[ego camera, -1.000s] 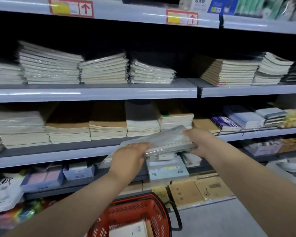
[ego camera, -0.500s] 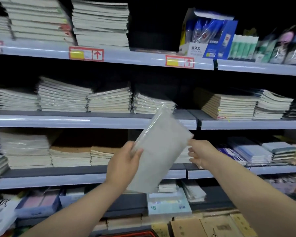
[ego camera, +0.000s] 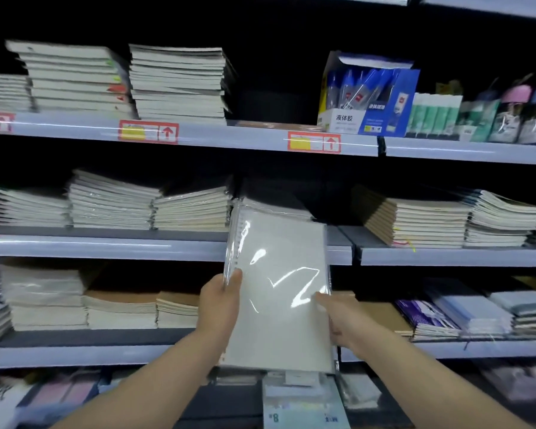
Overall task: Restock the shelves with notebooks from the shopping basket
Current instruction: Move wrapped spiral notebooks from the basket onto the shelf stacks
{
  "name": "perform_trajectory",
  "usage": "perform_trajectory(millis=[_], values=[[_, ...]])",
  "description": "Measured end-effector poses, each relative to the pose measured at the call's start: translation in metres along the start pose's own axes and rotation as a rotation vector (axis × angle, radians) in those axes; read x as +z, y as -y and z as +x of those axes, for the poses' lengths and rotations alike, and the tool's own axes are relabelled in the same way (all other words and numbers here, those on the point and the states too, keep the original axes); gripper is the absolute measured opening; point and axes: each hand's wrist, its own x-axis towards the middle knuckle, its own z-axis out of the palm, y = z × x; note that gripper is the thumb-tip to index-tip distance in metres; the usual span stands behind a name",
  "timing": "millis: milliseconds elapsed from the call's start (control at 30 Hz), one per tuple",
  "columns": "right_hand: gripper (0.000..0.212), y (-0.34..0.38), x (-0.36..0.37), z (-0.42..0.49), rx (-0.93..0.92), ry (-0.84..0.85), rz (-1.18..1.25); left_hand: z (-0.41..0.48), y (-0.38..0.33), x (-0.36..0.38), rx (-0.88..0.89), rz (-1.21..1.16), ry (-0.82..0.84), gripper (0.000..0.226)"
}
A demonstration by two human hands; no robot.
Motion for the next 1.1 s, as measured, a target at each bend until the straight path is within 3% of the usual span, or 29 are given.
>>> perform_trajectory(millis=[267, 467, 667, 733, 833, 933, 1100], values=[[0.022, -0.011, -0.01, 0.027, -0.205, -0.242, -0.057, 0.03, -0.021, 0.036, -0.232, -0.138, -0.11, 0.033], [0.023, 0.012, -0.021, 0.064, -0.198, -0.295, -0.004, 0.057, -0.03, 0.044, -0.251, -0.214, 0.121, 0.01], [0.019, 0.033, -0.011, 0.1, -0.1, -0.304, 0.152, 0.097, -0.039, 0.047, -0.271, -0.299, 0.204, 0.019], [0.017, 0.045, -0.008, 0.11, -0.131, -0.38, 0.186, 0.107, -0.045, 0.048, -0.274, -0.343, 0.215, 0.021], [0.027, 0.058, -0.001, 0.121, -0.168, -0.388, 0.197, 0.122, -0.051, 0.047, -0.285, -0.377, 0.242, 0.028], [0.023, 0.071, 0.003, 0.128, -0.191, -0.441, 0.136, 0.131, -0.057, 0.043, -0.281, -0.378, 0.306, 0.029], [0.041, 0.089, 0.008, 0.15, -0.218, -0.496, 0.141, 0.145, -0.065, 0.043, -0.268, -0.437, 0.285, 0.03]])
